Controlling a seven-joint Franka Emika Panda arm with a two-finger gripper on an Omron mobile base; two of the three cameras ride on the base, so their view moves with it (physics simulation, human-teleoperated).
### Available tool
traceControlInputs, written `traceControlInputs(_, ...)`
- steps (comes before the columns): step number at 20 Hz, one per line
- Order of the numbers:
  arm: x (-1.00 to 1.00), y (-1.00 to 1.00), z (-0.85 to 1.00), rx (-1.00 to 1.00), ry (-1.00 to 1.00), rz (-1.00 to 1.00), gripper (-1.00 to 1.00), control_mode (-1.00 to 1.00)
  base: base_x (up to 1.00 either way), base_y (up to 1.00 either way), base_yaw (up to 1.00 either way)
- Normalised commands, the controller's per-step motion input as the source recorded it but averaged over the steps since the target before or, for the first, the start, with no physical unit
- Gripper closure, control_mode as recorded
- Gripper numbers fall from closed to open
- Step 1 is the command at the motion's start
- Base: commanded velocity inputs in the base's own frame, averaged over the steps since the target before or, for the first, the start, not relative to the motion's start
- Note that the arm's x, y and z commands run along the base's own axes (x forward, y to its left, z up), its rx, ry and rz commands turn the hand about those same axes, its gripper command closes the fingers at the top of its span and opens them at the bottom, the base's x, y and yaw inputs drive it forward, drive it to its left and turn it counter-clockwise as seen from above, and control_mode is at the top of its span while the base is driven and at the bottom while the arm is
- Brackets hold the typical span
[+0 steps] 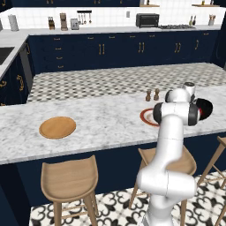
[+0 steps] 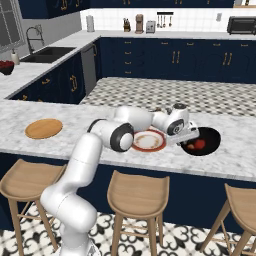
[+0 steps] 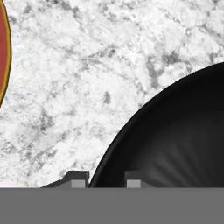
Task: Pick the chicken drumstick and bell pepper from their plates and place them in the bowl. Then put the bowl in the fridge.
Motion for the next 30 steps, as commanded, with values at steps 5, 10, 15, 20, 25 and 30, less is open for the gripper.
traceControlInputs(5, 0.07, 0.00, 0.05, 0.01, 0.00, 0.00, 1.00, -1.00, 0.00, 0.00, 0.00)
traceControlInputs(10, -0.19, 0.14, 0.32, 0.00, -0.03, 0.00, 1.00, -1.00, 0.00, 0.00, 0.00)
traceControlInputs(15, -0.55, 0.45, 0.63, 0.00, -0.04, 0.02, 1.00, -1.00, 0.00, 0.00, 0.00)
traceControlInputs(20, -0.92, 0.77, 0.52, -0.03, -0.04, 0.10, 1.00, -1.00, 0.00, 0.00, 0.00)
traceControlInputs(25, -0.96, 0.99, 0.55, -0.22, -0.11, 0.20, 1.00, -1.00, 0.00, 0.00, 0.00)
traceControlInputs(30, -0.98, 0.94, 0.36, -0.27, -0.12, 0.25, 1.00, -1.00, 0.00, 0.00, 0.00)
